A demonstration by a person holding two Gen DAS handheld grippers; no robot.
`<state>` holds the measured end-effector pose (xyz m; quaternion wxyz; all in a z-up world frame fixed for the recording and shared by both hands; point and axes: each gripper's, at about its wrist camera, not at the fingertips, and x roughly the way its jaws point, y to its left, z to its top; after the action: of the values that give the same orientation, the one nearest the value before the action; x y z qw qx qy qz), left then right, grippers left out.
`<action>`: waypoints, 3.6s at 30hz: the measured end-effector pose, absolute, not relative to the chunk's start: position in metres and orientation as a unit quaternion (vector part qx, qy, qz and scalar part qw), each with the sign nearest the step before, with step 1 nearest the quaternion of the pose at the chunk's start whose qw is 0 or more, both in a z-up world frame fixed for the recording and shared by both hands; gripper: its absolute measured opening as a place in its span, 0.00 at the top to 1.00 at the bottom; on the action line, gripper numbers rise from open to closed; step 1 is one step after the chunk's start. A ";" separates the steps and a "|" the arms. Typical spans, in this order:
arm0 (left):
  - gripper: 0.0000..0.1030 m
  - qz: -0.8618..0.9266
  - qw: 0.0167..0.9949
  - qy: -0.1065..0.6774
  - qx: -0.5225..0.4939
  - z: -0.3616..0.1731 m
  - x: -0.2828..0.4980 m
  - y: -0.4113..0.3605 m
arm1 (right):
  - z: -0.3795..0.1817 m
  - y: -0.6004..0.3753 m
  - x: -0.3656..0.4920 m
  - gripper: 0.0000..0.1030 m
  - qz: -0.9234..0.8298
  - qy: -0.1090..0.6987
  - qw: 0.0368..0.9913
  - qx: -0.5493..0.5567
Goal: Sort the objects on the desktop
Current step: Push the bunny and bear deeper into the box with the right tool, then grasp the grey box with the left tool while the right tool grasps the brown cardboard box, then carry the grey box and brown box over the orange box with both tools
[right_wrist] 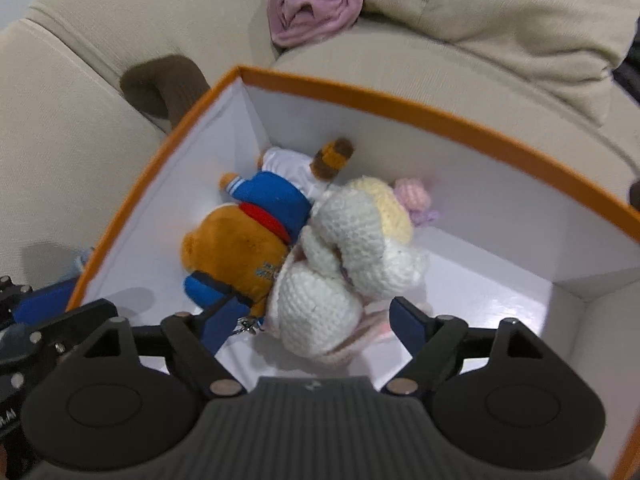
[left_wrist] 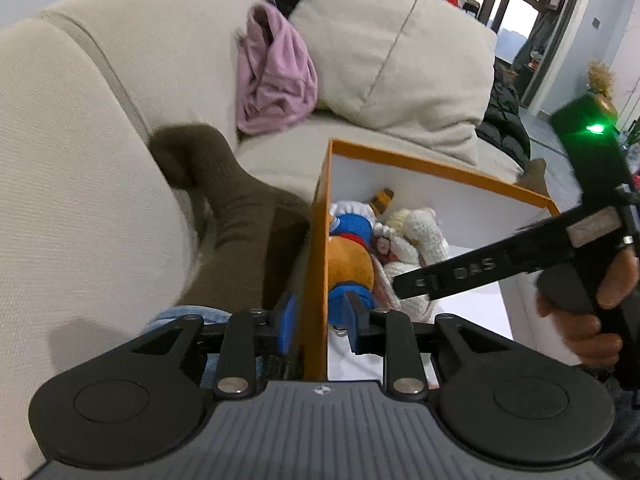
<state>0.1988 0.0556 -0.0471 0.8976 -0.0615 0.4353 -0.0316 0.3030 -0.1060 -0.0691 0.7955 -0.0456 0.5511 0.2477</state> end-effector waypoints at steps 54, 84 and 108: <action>0.23 0.050 0.782 0.558 0.272 -0.165 0.060 -0.056 | -0.111 -0.143 0.062 0.34 0.296 0.450 0.835 -0.112; 0.63 -0.026 0.871 0.483 -0.080 -0.041 0.032 0.038 | -0.083 -0.154 0.066 0.52 0.330 0.430 0.836 -0.087; 0.63 -0.114 0.914 0.375 -0.108 0.031 0.085 0.024 | 0.028 -0.194 0.120 0.52 0.352 0.326 0.877 0.013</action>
<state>0.0846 0.0244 0.0309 0.9137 -0.1078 0.3750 -0.1140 0.1195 -0.1944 0.0281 0.8771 0.0127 0.3260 0.3524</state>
